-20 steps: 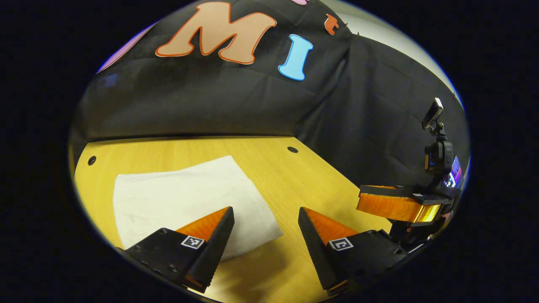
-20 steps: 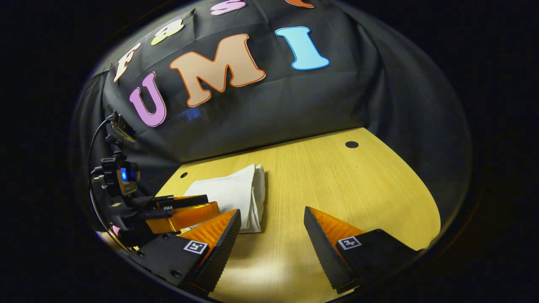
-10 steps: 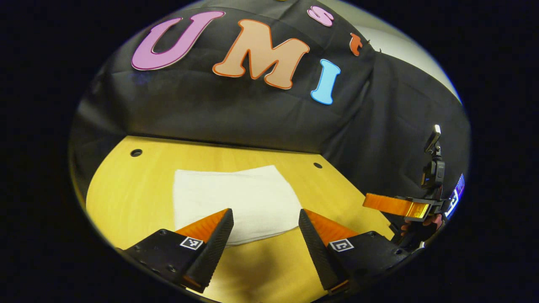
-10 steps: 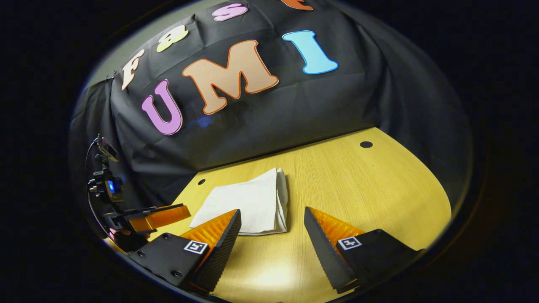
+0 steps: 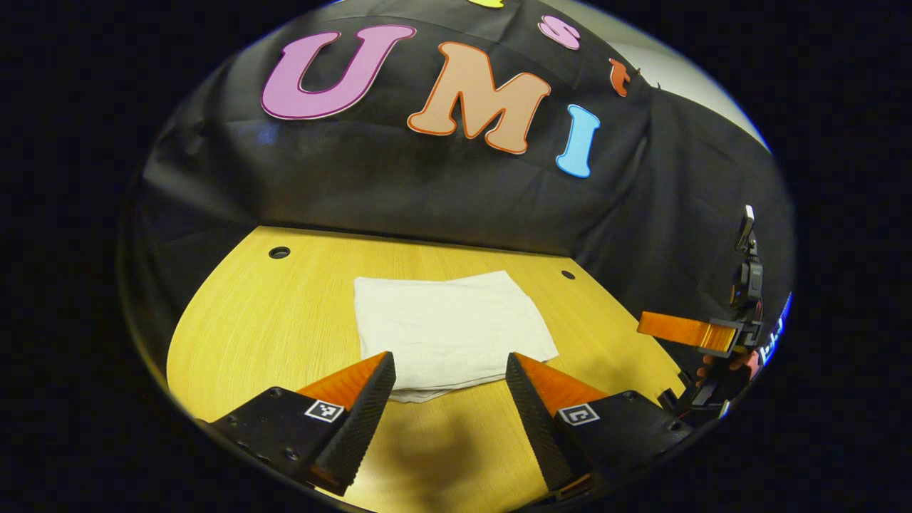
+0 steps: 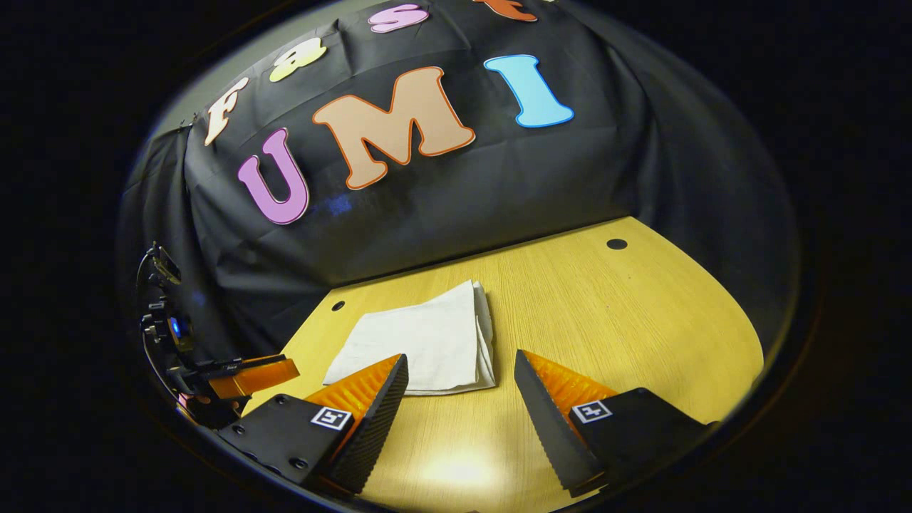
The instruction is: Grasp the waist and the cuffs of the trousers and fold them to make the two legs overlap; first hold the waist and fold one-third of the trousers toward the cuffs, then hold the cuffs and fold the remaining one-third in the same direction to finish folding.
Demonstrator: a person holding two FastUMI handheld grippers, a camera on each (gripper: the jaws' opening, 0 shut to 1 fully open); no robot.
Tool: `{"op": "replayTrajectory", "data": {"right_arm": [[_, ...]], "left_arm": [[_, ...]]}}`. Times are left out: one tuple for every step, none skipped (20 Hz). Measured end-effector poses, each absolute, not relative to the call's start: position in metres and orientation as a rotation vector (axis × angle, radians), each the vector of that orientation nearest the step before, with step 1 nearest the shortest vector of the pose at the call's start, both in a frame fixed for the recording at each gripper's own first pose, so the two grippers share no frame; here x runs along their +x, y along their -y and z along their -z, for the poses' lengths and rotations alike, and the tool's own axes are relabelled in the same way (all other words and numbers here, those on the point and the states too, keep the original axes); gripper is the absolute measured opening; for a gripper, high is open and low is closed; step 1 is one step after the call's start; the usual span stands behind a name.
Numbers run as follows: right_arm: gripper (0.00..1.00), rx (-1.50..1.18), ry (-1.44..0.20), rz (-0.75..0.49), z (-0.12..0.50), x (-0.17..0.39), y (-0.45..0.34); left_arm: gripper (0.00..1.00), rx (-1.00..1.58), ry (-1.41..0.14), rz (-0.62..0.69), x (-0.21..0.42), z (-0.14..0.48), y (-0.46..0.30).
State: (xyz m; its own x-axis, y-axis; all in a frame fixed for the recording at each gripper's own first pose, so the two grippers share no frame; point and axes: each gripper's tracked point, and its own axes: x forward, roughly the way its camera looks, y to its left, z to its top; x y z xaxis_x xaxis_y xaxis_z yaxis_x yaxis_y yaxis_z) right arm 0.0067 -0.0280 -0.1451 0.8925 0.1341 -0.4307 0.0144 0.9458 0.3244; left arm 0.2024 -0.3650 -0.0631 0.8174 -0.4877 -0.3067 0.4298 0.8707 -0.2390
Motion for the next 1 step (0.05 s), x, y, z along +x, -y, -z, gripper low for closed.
{"op": "replayTrajectory", "data": {"right_arm": [[0.96, 0.323, -0.462, -0.057, 0.1433, 0.0060, 0.0256]], "left_arm": [[0.98, -0.142, -0.365, 0.500, 0.2022, 0.0643, 0.3628]]}}
